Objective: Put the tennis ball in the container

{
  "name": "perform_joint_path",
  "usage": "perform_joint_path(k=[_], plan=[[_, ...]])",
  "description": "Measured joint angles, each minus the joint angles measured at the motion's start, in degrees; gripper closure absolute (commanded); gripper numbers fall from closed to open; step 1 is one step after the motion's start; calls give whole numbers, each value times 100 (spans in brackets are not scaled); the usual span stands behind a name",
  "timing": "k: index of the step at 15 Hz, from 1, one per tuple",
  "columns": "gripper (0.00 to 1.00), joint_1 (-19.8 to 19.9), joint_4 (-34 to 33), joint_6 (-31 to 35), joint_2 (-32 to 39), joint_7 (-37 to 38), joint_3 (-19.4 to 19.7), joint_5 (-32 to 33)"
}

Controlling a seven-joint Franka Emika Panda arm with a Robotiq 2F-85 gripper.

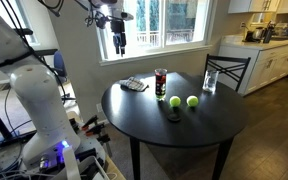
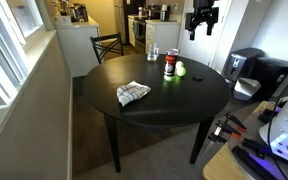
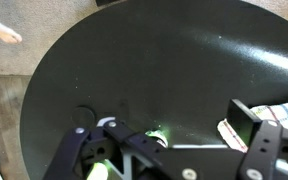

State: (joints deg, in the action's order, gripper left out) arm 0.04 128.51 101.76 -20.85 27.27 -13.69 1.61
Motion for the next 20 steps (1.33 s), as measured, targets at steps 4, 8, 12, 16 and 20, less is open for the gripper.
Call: perform_joint_path(k=[4, 8, 12, 16, 20], plan=[[0, 0, 0, 0, 0, 0, 0, 0], [0, 0, 0, 0, 0, 0, 0, 0], [0, -146, 201, 24, -104, -6, 96, -104], [0, -431, 1013, 377, -627, -637, 286, -243], [0, -538, 1744, 656, -1188, -1594, 526, -192]])
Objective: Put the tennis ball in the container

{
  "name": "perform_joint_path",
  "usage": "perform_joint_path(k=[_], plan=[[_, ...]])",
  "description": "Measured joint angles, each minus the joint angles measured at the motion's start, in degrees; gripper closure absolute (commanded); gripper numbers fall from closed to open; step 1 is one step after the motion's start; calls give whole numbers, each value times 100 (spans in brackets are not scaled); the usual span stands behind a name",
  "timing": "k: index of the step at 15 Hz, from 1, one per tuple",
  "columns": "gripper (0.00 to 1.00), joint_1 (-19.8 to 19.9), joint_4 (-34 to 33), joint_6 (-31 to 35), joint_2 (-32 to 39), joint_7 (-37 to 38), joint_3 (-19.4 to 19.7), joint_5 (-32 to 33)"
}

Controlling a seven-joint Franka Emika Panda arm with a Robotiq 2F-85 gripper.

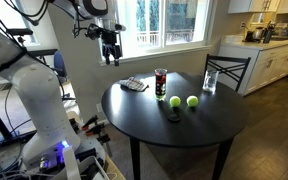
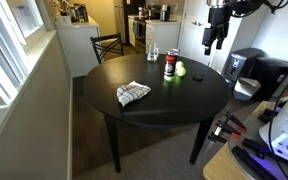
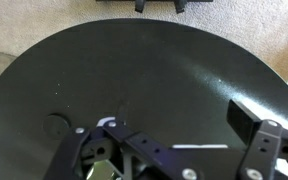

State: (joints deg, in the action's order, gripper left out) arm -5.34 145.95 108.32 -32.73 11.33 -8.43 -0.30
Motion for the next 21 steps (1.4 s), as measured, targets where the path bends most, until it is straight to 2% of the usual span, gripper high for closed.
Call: perform_joint_path(k=[3, 6, 9, 12, 15, 21], plan=[[0, -17, 334, 169, -225, -1013, 342, 72], [0, -13, 493, 337, -202, -2117, 882, 75], [0, 63, 503, 379, -30, -2890, 1423, 118], [0, 330, 436, 585, 291, -3045, 1698, 392], [0, 585, 266, 881, 668, -3009, 1699, 682], [0, 603, 144, 900, 849, -2997, 1669, 711]])
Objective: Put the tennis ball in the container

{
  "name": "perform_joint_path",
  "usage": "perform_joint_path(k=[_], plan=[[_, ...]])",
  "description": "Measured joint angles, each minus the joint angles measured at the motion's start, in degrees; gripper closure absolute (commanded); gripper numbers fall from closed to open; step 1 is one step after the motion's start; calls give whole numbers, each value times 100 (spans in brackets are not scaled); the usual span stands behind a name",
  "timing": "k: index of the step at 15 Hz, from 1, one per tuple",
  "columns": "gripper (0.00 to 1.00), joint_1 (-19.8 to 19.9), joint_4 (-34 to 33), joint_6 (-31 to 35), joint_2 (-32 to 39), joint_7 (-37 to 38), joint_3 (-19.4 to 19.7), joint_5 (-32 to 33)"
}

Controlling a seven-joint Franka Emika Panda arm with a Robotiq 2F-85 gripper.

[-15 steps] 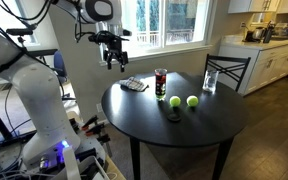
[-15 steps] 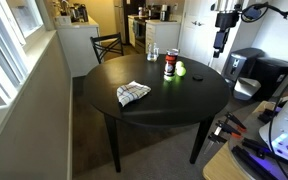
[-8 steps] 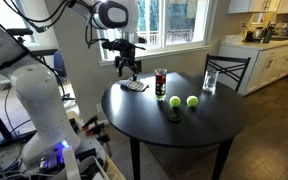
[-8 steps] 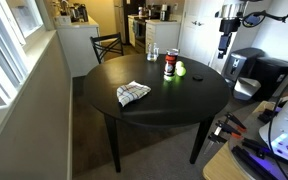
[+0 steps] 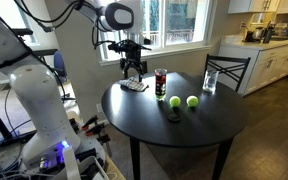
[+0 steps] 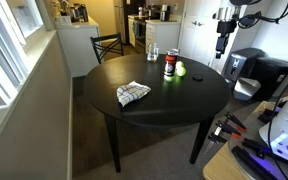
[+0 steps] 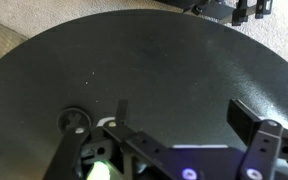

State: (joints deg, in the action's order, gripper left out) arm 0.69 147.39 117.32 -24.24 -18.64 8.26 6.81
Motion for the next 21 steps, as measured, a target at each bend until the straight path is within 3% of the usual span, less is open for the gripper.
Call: perform_joint_path(k=[12, 21], plan=[[0, 44, -129, 1, 98, -20, 58, 25], [0, 482, -1491, 466, 1598, -615, 514, 282]])
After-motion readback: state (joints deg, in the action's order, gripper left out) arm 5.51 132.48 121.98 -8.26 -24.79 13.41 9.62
